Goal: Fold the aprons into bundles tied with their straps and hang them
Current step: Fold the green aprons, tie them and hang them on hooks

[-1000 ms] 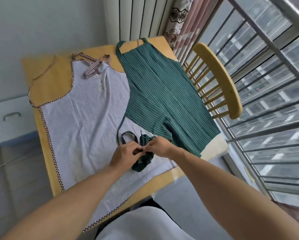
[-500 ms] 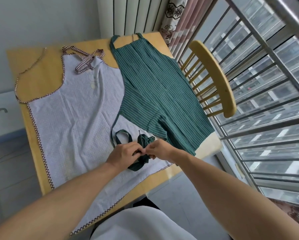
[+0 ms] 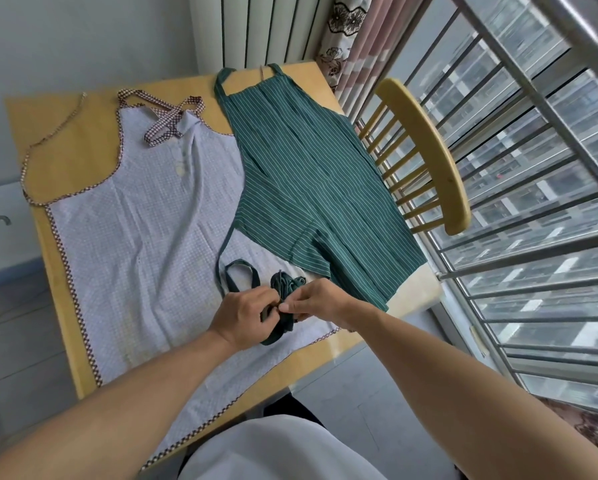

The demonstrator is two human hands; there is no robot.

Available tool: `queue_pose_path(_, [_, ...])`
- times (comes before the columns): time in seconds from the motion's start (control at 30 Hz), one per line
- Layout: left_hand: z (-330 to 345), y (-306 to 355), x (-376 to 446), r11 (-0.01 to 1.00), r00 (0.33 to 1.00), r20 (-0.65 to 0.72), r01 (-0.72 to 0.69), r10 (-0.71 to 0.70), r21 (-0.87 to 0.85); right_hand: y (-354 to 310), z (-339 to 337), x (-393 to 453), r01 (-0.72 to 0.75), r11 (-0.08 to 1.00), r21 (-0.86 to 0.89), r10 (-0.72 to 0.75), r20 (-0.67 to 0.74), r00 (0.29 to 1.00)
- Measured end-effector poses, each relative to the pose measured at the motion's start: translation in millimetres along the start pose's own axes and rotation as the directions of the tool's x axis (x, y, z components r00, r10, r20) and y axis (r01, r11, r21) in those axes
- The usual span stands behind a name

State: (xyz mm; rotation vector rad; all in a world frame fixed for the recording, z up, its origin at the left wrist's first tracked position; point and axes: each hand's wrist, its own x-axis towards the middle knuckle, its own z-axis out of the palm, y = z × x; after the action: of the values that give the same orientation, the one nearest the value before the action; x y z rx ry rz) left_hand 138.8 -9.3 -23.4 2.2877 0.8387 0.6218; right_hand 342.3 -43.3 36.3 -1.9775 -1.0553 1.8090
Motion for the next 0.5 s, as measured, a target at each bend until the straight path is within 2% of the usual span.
queue_pose_path(0.1, [-1,0,3,0.994,0.995,0.036,0.093,-0.091,-0.061,-3,-9,1,0.028,0.994,-0.105,-0.030,-0.020,0.999])
queue_pose_path(0.23, [0,2,5,0.986,0.991,0.005,0.130,-0.130,-0.100,-7,-6,4,0.102,0.889,-0.447,-0.188,-0.152,0.970])
queue_pose_path(0.3, [2,4,6,0.980,0.985,-0.011,0.167,-0.170,-0.112,-3,-1,8,0.125,0.875,-0.468,-0.242,-0.198,0.950])
queue_pose_path(0.37, [4,4,7,0.968,0.977,-0.013,0.208,-0.212,-0.138,0,3,9,0.152,0.850,-0.505,-0.274,-0.175,0.946])
queue_pose_path(0.5, [-2,0,16,0.955,0.961,-0.001,0.274,-0.276,-0.118,4,6,6,0.241,0.674,-0.699,-0.393,-0.063,0.917])
